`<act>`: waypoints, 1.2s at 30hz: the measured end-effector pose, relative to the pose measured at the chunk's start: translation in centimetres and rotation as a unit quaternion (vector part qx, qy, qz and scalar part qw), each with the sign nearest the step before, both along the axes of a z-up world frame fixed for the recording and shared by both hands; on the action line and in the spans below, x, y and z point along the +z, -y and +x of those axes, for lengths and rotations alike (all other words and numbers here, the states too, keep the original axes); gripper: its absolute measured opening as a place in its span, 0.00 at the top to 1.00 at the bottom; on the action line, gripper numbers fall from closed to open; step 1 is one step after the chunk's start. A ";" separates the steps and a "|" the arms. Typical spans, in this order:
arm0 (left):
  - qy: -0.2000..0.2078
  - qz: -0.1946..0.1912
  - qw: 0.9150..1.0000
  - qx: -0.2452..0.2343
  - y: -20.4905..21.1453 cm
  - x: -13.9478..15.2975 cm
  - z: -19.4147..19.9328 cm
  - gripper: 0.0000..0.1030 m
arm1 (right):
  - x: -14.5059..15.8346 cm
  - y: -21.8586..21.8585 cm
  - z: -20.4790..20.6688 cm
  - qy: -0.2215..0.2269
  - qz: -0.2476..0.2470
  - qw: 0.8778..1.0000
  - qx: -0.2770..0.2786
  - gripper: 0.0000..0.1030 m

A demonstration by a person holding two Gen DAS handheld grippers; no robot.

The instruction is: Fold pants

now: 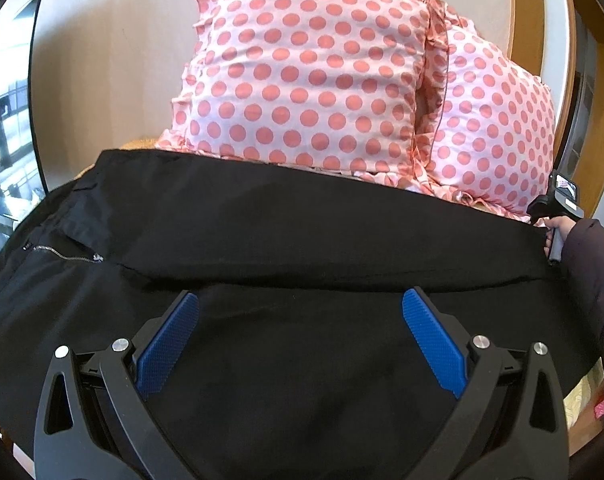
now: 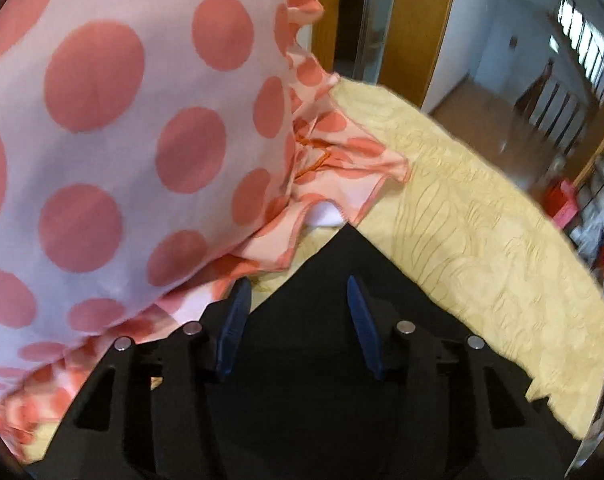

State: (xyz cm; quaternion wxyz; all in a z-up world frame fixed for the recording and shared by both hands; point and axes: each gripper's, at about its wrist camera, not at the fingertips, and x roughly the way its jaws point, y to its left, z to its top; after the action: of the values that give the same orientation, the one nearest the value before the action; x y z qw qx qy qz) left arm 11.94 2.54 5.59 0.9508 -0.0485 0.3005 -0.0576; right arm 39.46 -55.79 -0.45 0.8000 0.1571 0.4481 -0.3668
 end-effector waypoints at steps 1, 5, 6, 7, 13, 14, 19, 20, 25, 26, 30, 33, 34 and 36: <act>-0.001 -0.003 1.000 0.001 -0.1 -0.1 -0.1 0.01 | 0.1 -0.1 -0.5 0.002 -0.006 1.000 0.003 0.75; 0.001 -0.018 1.000 0.001 -0.7 0.1 -0.6 0.01 | 0.8 1.3 -4.2 0.087 0.070 0.993 0.026 0.99; 0.001 -0.024 1.000 -0.001 -0.9 0.1 -0.7 0.01 | 1.3 1.5 -5.8 0.114 0.081 0.990 0.031 0.99; 0.003 -0.035 0.999 -0.003 -1.3 0.2 -1.0 0.01 | 2.1 1.5 -7.6 0.145 0.092 0.984 0.039 0.99; 0.014 -0.085 0.996 0.007 -3.8 1.0 -2.5 0.01 | 6.4 0.0 -20.9 0.283 0.141 0.945 0.083 0.99; 0.016 -0.087 0.996 0.013 -4.1 1.1 -2.7 0.01 | 6.4 -0.5 -24.1 0.300 0.152 0.938 0.080 0.99; 0.034 -0.065 0.997 0.032 -5.0 2.5 -3.9 0.01 | 3.1 -1.4 -32.2 0.297 0.239 0.924 0.034 0.99; 0.036 -0.057 0.997 0.035 -5.1 2.8 -4.0 0.01 | 2.3 -1.2 -32.6 0.295 0.259 0.919 0.028 0.99; 0.033 -0.040 0.997 0.051 -6.3 3.7 -3.0 0.01 | 0.2 -0.2 -33.0 0.294 0.322 0.900 -0.005 0.69; 0.028 -0.047 0.997 0.052 -6.8 3.7 -2.7 0.01 | 0.1 -0.2 -33.2 0.298 0.331 0.896 -0.008 0.54; 0.021 -0.097 0.993 0.062 -8.9 3.8 -1.3 0.01 | -0.1 -0.6 -33.1 0.292 0.313 0.904 -0.009 0.56; 0.000 -0.111 0.991 0.079 -9.8 4.0 0.9 0.01 | -0.7 -0.1 -31.9 0.293 0.312 0.904 0.009 0.97; -0.005 -0.111 0.991 0.079 -9.9 4.0 1.6 0.01 | -0.7 0.2 -31.8 0.297 0.314 0.902 0.016 0.98; -0.019 -0.103 0.991 0.088 -10.3 4.4 4.0 0.01 | 0.4 1.1 -33.1 0.345 0.306 0.887 0.024 0.99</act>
State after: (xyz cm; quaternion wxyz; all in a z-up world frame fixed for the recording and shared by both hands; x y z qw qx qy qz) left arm 15.93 12.80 9.96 0.9362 -0.1735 0.3057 -0.0037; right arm 6.32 -56.88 -0.03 0.8248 0.5001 0.2375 -0.1152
